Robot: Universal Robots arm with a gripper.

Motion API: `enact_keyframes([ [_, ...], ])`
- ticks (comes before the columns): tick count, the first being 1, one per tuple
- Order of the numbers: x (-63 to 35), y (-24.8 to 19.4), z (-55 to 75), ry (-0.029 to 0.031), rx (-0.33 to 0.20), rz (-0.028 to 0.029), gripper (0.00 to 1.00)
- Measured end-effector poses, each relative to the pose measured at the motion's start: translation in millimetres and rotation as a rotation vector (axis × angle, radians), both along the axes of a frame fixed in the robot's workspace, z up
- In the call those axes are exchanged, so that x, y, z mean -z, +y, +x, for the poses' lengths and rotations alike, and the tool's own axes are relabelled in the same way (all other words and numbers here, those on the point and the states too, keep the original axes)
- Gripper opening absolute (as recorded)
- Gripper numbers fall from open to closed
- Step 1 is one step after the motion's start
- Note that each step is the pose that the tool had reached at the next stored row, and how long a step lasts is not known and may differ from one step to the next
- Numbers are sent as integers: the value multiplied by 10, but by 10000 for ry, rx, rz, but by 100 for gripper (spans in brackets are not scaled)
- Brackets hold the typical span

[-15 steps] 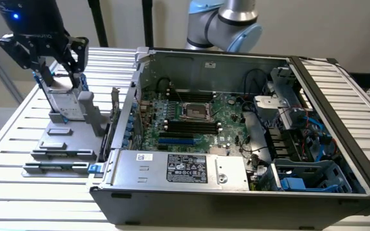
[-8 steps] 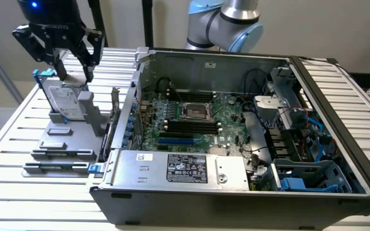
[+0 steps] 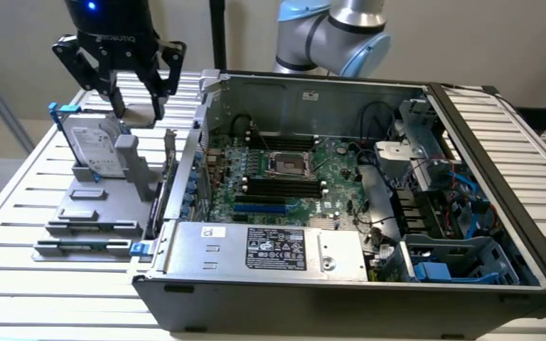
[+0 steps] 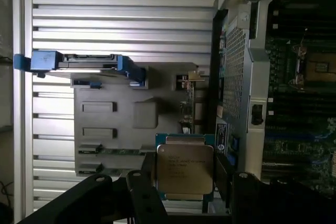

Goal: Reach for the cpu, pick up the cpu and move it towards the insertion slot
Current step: 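Pick up the cpu and move it towards the insertion slot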

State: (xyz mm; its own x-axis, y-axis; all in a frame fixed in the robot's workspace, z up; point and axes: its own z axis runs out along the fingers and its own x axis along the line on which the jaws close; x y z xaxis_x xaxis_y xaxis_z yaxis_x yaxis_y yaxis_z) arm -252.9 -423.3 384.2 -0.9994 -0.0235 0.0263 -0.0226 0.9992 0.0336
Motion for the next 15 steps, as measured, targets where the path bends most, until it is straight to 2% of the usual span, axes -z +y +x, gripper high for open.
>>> enact_keyframes([
  [15, -30, 2, 682, 17, 2, 11, 54],
])
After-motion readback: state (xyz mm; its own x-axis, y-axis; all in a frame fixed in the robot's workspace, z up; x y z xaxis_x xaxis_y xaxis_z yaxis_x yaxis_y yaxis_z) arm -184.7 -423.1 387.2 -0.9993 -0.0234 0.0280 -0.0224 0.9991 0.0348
